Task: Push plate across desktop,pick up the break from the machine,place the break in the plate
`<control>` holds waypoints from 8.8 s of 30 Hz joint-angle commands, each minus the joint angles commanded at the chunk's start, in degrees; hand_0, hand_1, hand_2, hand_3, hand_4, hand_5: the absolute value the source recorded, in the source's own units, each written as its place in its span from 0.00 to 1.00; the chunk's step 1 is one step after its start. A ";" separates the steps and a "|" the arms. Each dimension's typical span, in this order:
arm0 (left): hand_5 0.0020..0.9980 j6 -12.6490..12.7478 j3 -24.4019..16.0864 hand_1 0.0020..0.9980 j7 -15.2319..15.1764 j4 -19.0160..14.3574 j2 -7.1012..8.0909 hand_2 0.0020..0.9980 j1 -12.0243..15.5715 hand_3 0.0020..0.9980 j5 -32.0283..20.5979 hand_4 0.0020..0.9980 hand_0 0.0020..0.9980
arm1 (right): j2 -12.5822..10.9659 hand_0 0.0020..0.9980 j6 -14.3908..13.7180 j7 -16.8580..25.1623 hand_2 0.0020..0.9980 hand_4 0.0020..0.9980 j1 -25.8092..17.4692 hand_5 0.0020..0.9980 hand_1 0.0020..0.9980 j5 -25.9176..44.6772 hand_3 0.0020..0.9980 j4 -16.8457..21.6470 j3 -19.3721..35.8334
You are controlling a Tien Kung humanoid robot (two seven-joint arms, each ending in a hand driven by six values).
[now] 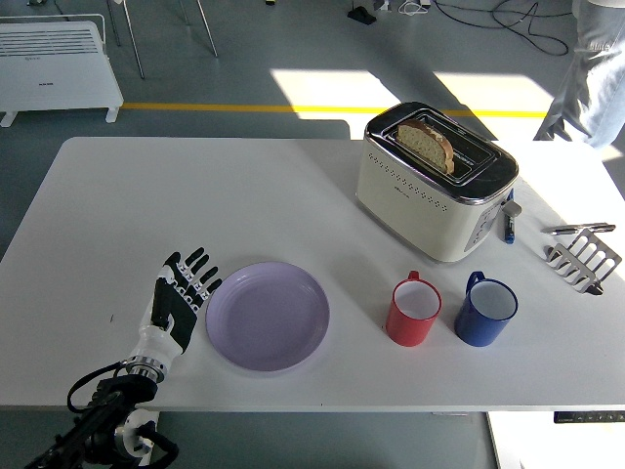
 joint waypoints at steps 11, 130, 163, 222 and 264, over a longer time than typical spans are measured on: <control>1.00 -0.30 3.56 0.85 0.11 0.75 0.14 0.92 -1.09 0.85 -1.81 0.60 0.78 | -0.09 0.76 0.04 0.06 0.71 0.50 -0.33 0.52 0.71 0.01 0.67 -0.05 -0.32; 1.00 7.37 -20.39 0.82 -3.40 -6.07 -0.83 0.87 2.70 0.81 4.14 0.59 0.77 | 4.51 0.80 6.70 -27.62 0.78 0.86 56.91 0.34 0.79 -63.49 0.84 -34.24 -61.75; 1.00 7.52 -20.76 0.82 -3.34 -5.50 -0.83 0.87 1.88 0.81 4.16 0.59 0.77 | 8.50 0.42 0.79 -27.01 0.50 0.61 57.83 0.14 0.50 -65.05 0.61 -41.94 -64.17; 1.00 7.42 -21.14 0.82 -3.47 -5.80 -0.83 0.87 2.06 0.81 4.09 0.59 0.77 | -3.92 0.28 -0.32 -34.28 0.38 0.30 53.03 0.09 0.34 -62.63 0.44 0.40 -56.23; 1.00 7.93 -23.00 0.82 -2.83 -4.98 -0.83 0.87 2.05 0.81 4.30 0.59 0.77 | 0.31 0.32 -7.73 -17.10 0.39 0.31 37.59 0.11 0.35 -27.16 0.44 -3.64 -76.79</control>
